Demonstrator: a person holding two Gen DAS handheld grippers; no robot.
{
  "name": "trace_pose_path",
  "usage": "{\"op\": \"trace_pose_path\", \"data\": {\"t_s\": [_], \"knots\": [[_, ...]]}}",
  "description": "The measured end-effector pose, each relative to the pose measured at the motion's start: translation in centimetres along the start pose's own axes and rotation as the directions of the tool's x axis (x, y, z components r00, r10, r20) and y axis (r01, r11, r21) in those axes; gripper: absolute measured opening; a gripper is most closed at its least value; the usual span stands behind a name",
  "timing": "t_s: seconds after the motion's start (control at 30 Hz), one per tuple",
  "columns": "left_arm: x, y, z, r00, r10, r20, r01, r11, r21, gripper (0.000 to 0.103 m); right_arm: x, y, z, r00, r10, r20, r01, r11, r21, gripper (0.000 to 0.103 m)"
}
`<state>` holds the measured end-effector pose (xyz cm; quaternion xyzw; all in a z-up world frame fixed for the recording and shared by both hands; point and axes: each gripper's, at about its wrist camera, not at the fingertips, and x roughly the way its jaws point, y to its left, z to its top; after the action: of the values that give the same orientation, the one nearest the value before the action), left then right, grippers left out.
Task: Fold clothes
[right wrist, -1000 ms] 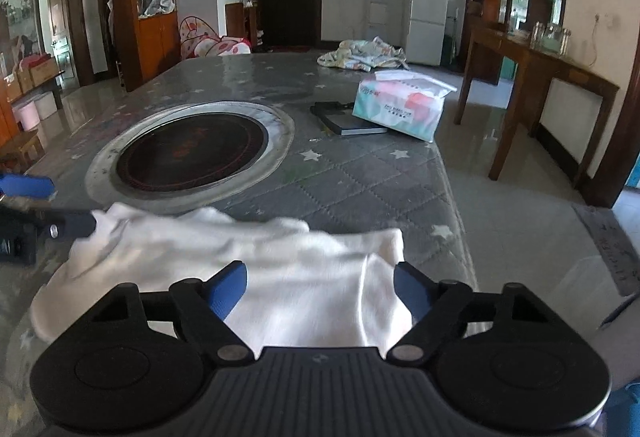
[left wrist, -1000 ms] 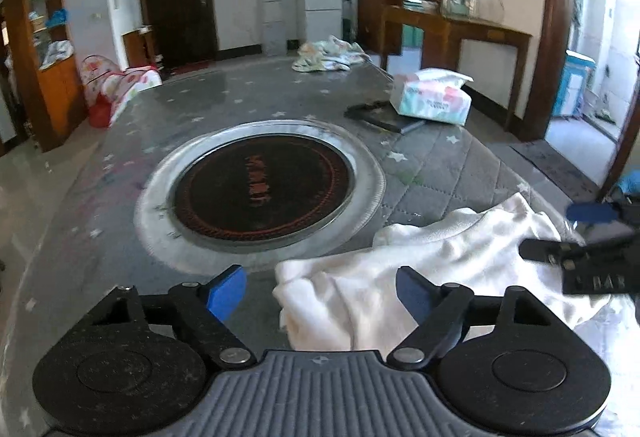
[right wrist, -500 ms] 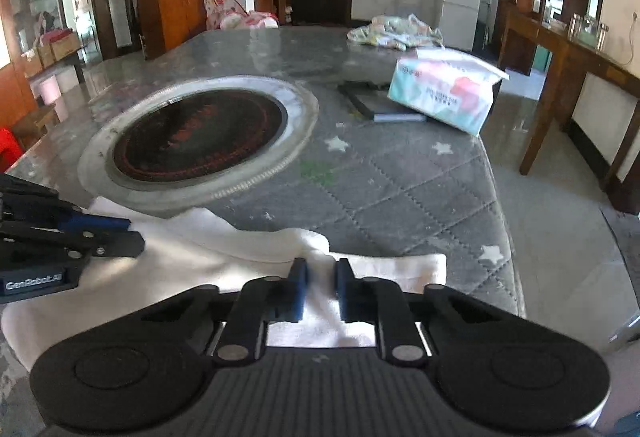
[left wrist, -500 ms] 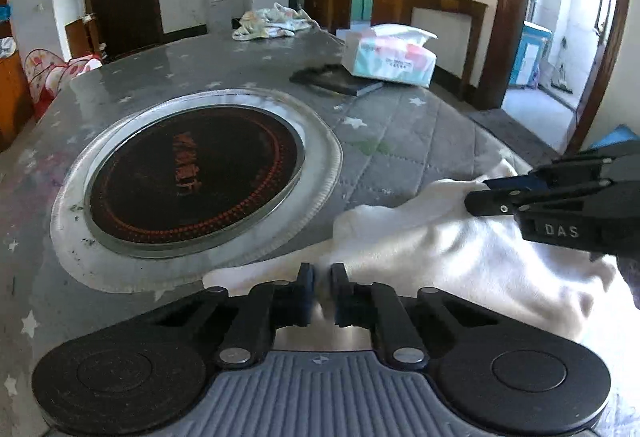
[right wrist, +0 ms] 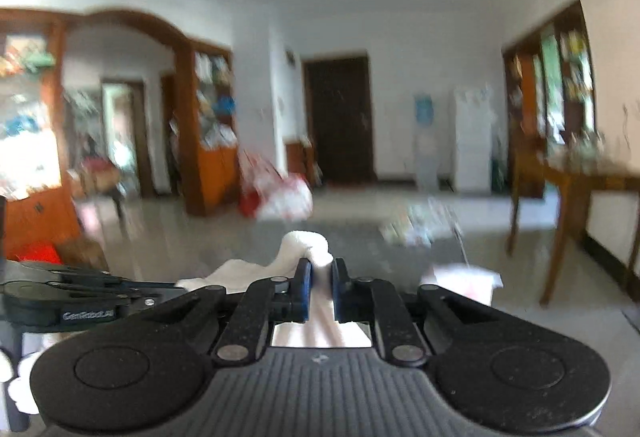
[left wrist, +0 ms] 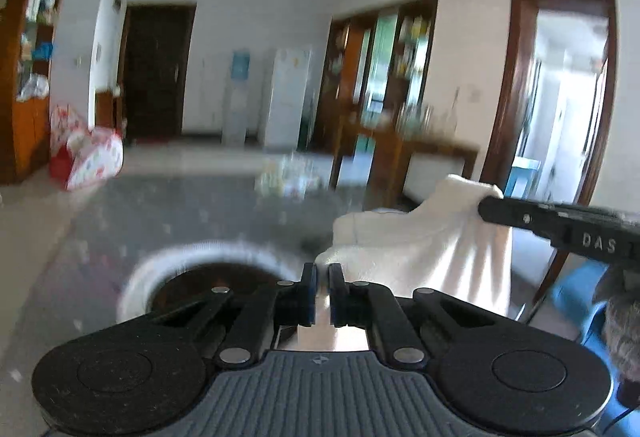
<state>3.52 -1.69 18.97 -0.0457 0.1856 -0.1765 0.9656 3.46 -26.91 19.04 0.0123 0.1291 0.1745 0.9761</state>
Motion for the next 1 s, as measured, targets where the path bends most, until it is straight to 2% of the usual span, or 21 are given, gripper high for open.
{"op": "trace_pose_path", "data": {"t_s": [0.13,0.23,0.33,0.4,0.5,0.63,0.67,0.7,0.73,0.8,0.93,1.0], "knots": [[-5.9,-0.6,1.4,0.996,-0.028,0.086,0.025,0.999,0.039,0.006,-5.3,2.4,1.5,0.993,0.062,0.096,-0.058,0.997,-0.051,0.009],[-9.1,-0.7,0.4,0.996,-0.042,0.080,0.038,0.998,0.059,0.006,-8.2,3.2,0.8,0.990,0.108,0.092,-0.103,0.993,-0.058,0.009],[-10.5,-0.9,-1.5,0.998,-0.061,0.004,0.060,0.995,0.075,0.006,-10.1,4.1,-1.2,0.992,0.126,0.017,-0.124,0.986,-0.109,0.011],[-10.6,-1.0,-3.3,0.995,-0.063,-0.073,0.069,0.994,0.080,0.007,-10.6,4.7,-2.8,0.995,0.085,-0.047,-0.090,0.987,-0.129,0.017],[-9.3,-0.8,-6.3,0.978,-0.069,-0.197,0.080,0.996,0.048,0.008,-10.6,4.8,-5.2,0.991,0.047,-0.122,-0.064,0.987,-0.144,0.019],[-8.8,-1.2,-8.7,0.962,-0.061,-0.267,0.067,0.998,0.011,0.009,-11.0,6.3,-7.4,0.978,0.035,-0.206,-0.060,0.991,-0.119,0.028],[-8.8,-1.2,-8.9,0.960,-0.067,-0.272,0.070,0.998,0.001,0.012,-11.2,6.7,-7.9,0.975,0.031,-0.219,-0.058,0.991,-0.118,0.041],[-8.9,-1.2,-9.2,0.958,-0.071,-0.278,0.072,0.997,-0.007,0.017,-11.3,7.1,-8.4,0.972,0.028,-0.232,-0.057,0.991,-0.118,0.048],[-9.1,-1.4,-9.6,0.957,-0.065,-0.284,0.065,0.998,-0.008,0.022,-11.6,7.5,-8.8,0.972,0.022,-0.235,-0.050,0.992,-0.117,0.049],[-9.6,-1.9,-10.5,0.956,-0.044,-0.291,0.045,0.999,0.000,0.046,-12.2,7.9,-9.6,0.969,0.026,-0.245,-0.051,0.994,-0.095,0.052],[-10.4,-3.0,-12.2,0.949,-0.028,-0.313,0.033,0.999,0.009,0.055,-12.4,8.0,-11.3,0.961,0.017,-0.277,-0.034,0.998,-0.055,0.063],[-10.6,-3.5,-12.8,0.944,-0.019,-0.328,0.023,1.000,0.007,0.060,-12.2,8.1,-12.1,0.955,0.007,-0.296,-0.017,0.999,-0.032,0.074]]}}
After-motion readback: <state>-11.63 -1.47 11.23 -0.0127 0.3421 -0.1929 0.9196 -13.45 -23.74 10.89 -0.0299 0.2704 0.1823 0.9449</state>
